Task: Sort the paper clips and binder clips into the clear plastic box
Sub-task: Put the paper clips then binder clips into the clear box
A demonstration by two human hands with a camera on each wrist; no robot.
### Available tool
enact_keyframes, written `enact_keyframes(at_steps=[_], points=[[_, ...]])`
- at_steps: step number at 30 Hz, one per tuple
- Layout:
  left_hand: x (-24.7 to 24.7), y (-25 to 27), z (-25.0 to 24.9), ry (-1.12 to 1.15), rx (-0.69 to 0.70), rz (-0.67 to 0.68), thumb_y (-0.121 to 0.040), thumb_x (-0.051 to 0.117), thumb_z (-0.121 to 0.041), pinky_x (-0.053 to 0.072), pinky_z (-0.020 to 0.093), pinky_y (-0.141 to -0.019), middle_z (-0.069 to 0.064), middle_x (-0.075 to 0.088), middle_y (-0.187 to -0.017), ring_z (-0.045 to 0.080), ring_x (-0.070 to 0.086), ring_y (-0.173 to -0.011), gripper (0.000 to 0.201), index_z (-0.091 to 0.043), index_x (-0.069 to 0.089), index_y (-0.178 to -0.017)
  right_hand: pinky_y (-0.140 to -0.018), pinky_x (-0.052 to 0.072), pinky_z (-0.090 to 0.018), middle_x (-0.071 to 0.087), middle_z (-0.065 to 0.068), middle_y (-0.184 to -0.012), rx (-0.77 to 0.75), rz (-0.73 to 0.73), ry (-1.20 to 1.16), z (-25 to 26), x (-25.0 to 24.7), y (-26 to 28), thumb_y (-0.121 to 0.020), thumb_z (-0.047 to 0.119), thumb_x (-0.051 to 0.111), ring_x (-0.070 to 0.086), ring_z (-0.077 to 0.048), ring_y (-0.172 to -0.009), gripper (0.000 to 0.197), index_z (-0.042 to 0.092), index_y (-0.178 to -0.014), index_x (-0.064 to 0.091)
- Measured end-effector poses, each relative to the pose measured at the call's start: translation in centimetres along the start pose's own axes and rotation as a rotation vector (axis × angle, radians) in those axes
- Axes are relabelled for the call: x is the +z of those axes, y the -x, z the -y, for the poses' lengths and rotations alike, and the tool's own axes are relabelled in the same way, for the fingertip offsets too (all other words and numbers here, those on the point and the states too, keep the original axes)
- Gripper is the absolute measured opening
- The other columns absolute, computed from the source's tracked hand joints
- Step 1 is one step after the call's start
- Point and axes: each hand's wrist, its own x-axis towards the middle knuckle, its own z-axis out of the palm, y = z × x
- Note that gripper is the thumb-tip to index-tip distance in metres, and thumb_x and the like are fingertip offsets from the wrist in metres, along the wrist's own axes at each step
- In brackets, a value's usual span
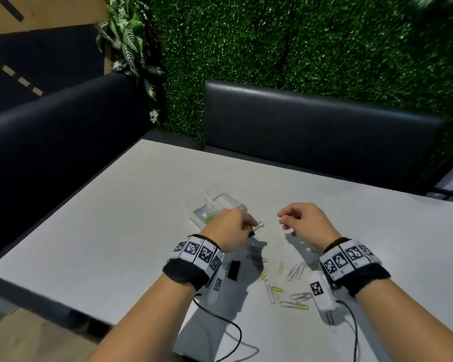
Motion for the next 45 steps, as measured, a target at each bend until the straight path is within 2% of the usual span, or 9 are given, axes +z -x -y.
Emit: enact_keyframes(at_steps=[5,8,14,19,28,31,34,38,45], points=[[5.3,-1.0,-2.9,-0.33,0.014,0.323,-0.09,0.051,-0.013,0.048,0.044,-0.098,0.02,0.058,-0.127,0.038,0.054,-0.121,0.034,-0.005,0.066,-0.12,-0.09,0.052,-0.026,0.069,-0.003,-0.125,0.035,0.202,0.583,-5.2,-2.0,2.9,-0.095,-0.001,0.049,0.066,-0.016,-0.111,0.04,0.02,-0.123,0.067],[7.1,-0.6,-3.4,-0.51,0.014,0.389,-0.089,0.053,-0.023,0.048,0.051,-0.096,0.025,0.053,-0.121,0.043,0.047,-0.118,0.036,0.001,0.064,-0.113,-0.09,0.054,-0.036,0.069,-0.007,-0.123,0.011,0.29,0.706,-6.3,-1.4,4.9,-0.085,-0.008,0.044,0.065,-0.025,-0.11,0.051,0.02,-0.124,0.064],[9.1,1.4,-3.2,-0.315,0.109,0.336,-0.089,0.054,-0.039,0.047,0.046,-0.099,0.013,0.058,-0.122,0.035,0.048,-0.124,0.038,-0.017,0.065,-0.118,-0.095,0.051,-0.033,0.065,-0.003,-0.123,-0.053,0.251,0.637,-6.6,-0.7,9.4,-0.087,-0.004,0.048,0.061,-0.02,-0.113,0.049,0.022,-0.126,0.061],[8.0,4.5,-2.2,-0.457,0.04,0.318,-0.053,0.08,-0.059,0.044,0.042,-0.106,0.009,0.042,-0.137,0.03,0.04,-0.13,0.107,-0.024,0.04,-0.146,-0.102,0.044,-0.025,0.045,0.013,-0.137,0.061,0.311,0.506,-8.2,-3.5,13.4,-0.068,0.034,0.086,0.049,-0.007,-0.119,0.091,0.032,-0.146,0.041],[9.5,2.4,-2.9,-0.294,0.047,0.252,-0.072,0.085,-0.028,0.053,0.043,-0.095,0.01,0.047,-0.129,0.035,0.061,-0.11,0.078,-0.019,0.049,-0.141,-0.079,0.047,-0.02,0.062,0.002,-0.108,-0.014,0.182,0.483,-7.3,-1.2,12.2,-0.079,0.013,0.079,0.059,-0.009,-0.087,0.049,0.018,-0.125,0.064],[9.7,2.7,-2.6,-0.284,0.057,0.188,-0.071,0.084,-0.045,0.05,0.041,-0.099,0.007,0.048,-0.134,0.029,0.055,-0.12,0.088,-0.022,0.045,-0.147,-0.075,0.046,-0.017,0.063,0.002,-0.113,0.019,0.052,0.389,-7.6,-1.5,12.1,-0.08,0.022,0.081,0.056,0.0,-0.08,0.04,0.018,-0.118,0.067],[9.8,3.0,-2.3,-0.348,0.018,0.191,-0.051,0.081,-0.073,0.049,0.046,-0.101,0.006,0.045,-0.134,0.028,0.047,-0.123,0.11,-0.029,0.044,-0.145,-0.089,0.05,-0.029,0.057,0.001,-0.122,0.085,0.029,0.442,-8.4,-1.9,12.1,-0.075,0.041,0.083,0.059,-0.013,-0.1,0.06,0.017,-0.127,0.062],[10.1,2.5,-3.0,-0.354,0.02,0.219,-0.054,0.086,-0.064,0.051,0.043,-0.097,0.007,0.047,-0.129,0.028,0.053,-0.117,0.099,-0.031,0.051,-0.14,-0.104,0.046,-0.038,0.044,-0.007,-0.142,0.142,0.104,0.538,-8.0,-0.7,11.7,-0.072,0.052,0.081,0.048,-0.025,-0.129,0.088,0.012,-0.143,0.047],[10.0,1.5,-3.9,-0.258,0.031,0.155,-0.074,0.084,-0.034,0.054,0.036,-0.088,0.005,0.068,-0.111,0.024,0.065,-0.102,0.043,-0.02,0.073,-0.114,-0.089,0.051,-0.036,0.054,-0.011,-0.12,0.099,0.113,0.584,-7.6,0.3,9.4,-0.09,0.026,0.071,0.059,-0.029,-0.11,0.035,0.007,-0.12,0.066]])
